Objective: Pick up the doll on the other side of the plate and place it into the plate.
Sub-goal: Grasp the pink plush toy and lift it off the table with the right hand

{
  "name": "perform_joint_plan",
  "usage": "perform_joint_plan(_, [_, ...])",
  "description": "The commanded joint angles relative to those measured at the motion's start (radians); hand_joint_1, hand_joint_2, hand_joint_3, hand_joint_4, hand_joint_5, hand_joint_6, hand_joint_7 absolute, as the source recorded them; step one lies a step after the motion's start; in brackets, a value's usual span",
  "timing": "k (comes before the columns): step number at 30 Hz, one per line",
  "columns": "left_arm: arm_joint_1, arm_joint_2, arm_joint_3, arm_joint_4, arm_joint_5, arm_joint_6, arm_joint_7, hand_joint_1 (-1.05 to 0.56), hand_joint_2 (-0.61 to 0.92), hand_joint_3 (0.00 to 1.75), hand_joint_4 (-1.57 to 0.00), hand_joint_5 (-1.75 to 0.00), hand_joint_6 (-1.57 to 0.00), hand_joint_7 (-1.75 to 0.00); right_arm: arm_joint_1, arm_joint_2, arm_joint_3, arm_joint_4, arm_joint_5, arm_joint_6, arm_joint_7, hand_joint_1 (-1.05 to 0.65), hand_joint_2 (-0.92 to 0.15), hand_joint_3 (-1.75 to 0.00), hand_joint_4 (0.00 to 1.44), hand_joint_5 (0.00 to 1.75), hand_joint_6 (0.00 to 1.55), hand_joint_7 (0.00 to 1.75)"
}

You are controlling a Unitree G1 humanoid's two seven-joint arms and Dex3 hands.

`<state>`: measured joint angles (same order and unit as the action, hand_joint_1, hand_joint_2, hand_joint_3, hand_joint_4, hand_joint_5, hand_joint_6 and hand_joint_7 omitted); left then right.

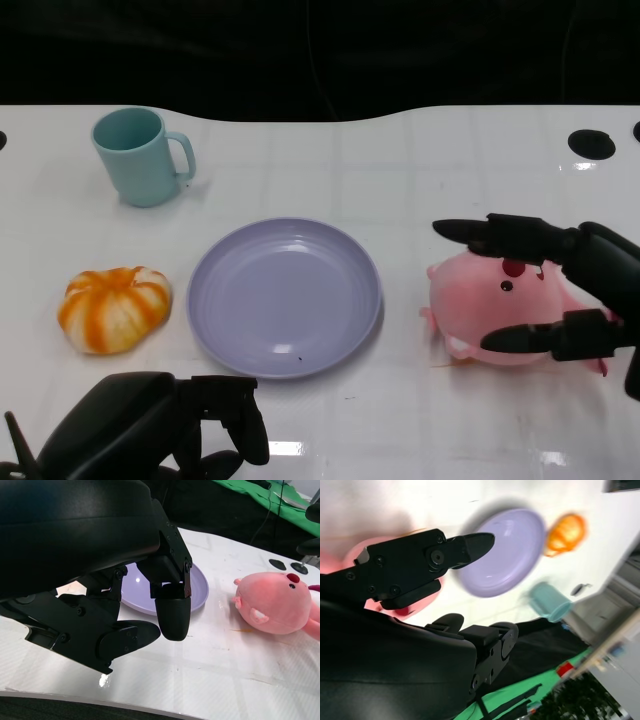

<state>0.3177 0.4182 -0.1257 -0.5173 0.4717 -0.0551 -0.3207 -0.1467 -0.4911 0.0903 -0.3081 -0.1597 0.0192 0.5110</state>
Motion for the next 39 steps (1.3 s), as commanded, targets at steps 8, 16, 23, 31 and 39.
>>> perform_joint_plan(8, [0.000,0.011,0.005,0.009,0.002,-0.009,0.002,-0.21,0.70,0.76,-0.69,-1.50,-0.71,-1.18,-0.081,-0.085,0.030,-0.026,-0.178,0.029,0.013,-0.68,-0.87,-0.01,0.00,0.35,0.17,0.01])
perform_joint_plan(16, [0.002,0.011,0.006,0.000,0.000,-0.001,-0.004,-0.21,0.69,0.76,-0.70,-1.48,-0.72,-1.17,-0.139,-0.107,0.072,0.027,-0.293,0.033,0.026,-0.70,-0.86,0.00,0.00,0.41,0.21,0.02])
perform_joint_plan(23, [0.006,0.007,0.006,-0.006,-0.005,0.004,-0.006,-0.21,0.69,0.77,-0.69,-1.50,-0.72,-1.18,-0.185,-0.105,0.114,0.099,-0.347,0.037,0.040,-0.72,-0.86,0.00,0.00,0.43,0.21,0.02])
perform_joint_plan(31, [0.005,0.008,0.006,-0.009,-0.003,0.005,-0.005,-0.21,0.69,0.78,-0.69,-1.51,-0.72,-1.19,-0.232,-0.097,0.145,0.174,-0.388,0.041,0.045,-0.74,-0.87,-0.01,0.00,0.41,0.21,0.01])
perform_joint_plan(39, [0.008,0.009,0.005,-0.023,-0.005,0.023,-0.013,-0.21,0.68,0.80,-0.68,-1.52,-0.71,-1.20,-0.280,-0.095,0.189,0.248,-0.422,0.045,0.067,-0.77,-0.91,-0.01,0.00,0.37,0.19,0.00])
